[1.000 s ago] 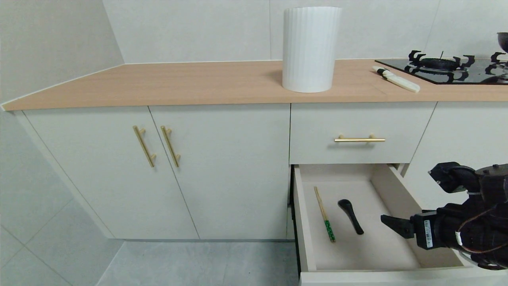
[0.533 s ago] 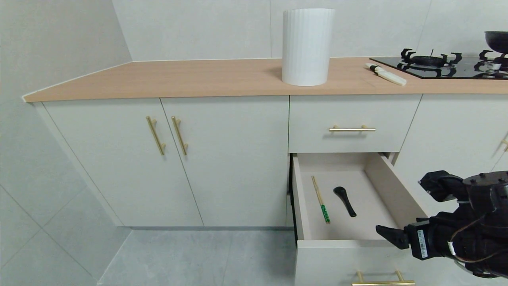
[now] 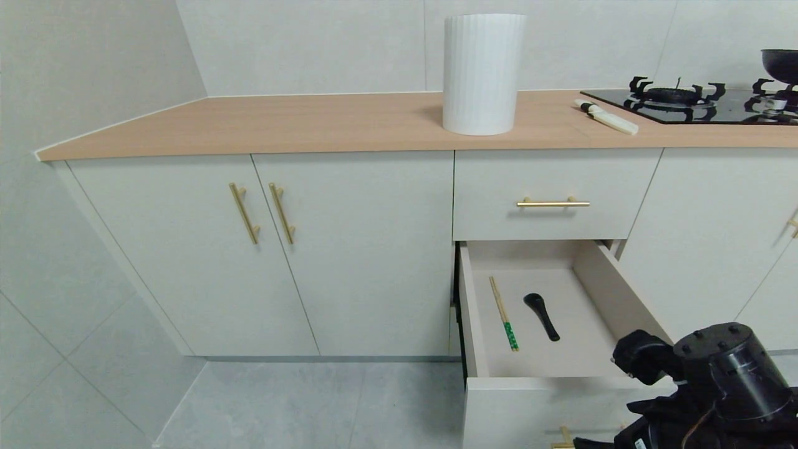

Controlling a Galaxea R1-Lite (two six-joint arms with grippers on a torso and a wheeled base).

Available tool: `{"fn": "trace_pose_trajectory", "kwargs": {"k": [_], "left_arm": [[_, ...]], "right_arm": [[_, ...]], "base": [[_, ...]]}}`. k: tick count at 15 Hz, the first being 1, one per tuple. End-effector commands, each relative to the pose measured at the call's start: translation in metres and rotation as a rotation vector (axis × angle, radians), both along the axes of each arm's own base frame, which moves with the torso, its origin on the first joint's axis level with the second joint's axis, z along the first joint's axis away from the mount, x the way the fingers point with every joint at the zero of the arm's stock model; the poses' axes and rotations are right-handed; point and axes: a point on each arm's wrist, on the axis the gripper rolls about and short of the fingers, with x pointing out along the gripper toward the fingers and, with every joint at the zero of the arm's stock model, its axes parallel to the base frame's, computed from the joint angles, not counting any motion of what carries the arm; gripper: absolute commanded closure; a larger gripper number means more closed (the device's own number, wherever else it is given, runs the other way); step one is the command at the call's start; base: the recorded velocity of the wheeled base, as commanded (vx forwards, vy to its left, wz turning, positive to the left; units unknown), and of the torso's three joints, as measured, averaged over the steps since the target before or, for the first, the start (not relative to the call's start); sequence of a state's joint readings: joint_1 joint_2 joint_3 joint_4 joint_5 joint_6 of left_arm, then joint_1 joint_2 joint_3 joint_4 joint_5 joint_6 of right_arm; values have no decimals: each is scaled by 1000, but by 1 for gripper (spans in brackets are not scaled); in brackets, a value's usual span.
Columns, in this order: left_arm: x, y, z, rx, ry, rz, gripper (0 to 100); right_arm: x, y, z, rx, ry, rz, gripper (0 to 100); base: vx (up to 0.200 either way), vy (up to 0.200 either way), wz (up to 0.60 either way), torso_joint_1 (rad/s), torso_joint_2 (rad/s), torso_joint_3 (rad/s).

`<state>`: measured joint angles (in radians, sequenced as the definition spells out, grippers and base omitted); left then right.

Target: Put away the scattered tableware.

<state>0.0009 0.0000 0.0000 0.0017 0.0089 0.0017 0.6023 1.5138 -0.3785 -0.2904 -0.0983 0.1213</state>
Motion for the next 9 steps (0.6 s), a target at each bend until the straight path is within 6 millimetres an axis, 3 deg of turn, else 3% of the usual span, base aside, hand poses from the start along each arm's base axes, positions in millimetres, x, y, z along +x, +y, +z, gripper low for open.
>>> {"fn": "trace_pose_trajectory", "kwargs": {"k": [1,9], "left_arm": [[0,0,0,0,0,1,0],[0,0,0,0,0,1,0]], "right_arm": [[-1,2,-5,-19,25,16,0],[15,7,-15,-64,56,-39,0]], "base": [[0,0,0,0,0,0],[0,0,0,0,0,0]]}}
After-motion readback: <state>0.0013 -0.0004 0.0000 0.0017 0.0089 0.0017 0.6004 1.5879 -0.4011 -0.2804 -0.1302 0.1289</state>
